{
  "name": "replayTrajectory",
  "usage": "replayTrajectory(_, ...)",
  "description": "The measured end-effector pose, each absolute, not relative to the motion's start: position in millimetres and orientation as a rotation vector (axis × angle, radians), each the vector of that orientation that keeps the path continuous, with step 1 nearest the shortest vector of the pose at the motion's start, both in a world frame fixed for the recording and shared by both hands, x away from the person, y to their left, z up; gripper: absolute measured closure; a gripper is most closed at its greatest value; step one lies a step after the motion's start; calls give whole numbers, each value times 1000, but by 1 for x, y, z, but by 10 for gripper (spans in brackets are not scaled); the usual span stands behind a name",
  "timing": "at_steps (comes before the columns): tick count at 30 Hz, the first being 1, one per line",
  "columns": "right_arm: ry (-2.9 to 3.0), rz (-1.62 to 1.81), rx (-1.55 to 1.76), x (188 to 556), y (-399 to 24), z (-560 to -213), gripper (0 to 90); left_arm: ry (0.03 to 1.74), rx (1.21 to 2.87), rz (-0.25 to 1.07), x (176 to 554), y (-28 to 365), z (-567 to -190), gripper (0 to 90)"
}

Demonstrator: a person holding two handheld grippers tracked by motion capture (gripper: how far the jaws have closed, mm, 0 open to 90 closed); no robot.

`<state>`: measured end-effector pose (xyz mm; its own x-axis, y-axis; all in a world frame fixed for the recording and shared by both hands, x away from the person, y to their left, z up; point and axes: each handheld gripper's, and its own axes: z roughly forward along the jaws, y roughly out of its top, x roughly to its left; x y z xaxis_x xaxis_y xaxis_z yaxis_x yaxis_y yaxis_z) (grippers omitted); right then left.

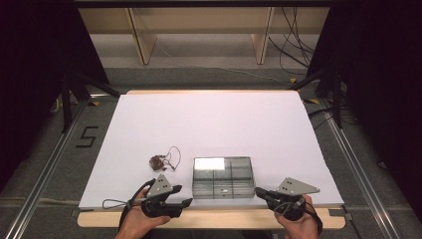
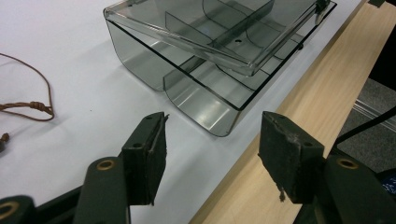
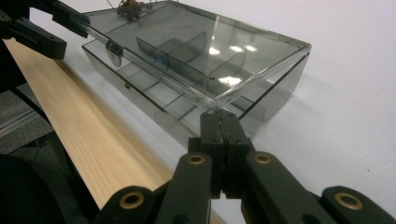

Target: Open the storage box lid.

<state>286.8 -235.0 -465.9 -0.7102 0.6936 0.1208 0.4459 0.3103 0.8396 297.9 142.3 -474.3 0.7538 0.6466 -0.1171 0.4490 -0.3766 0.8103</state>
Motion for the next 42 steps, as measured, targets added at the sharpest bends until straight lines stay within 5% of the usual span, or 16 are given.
replayTrajectory(42,2242,1398,977,326,-224,-446,900,797,1926,374,351,132,-452,314)
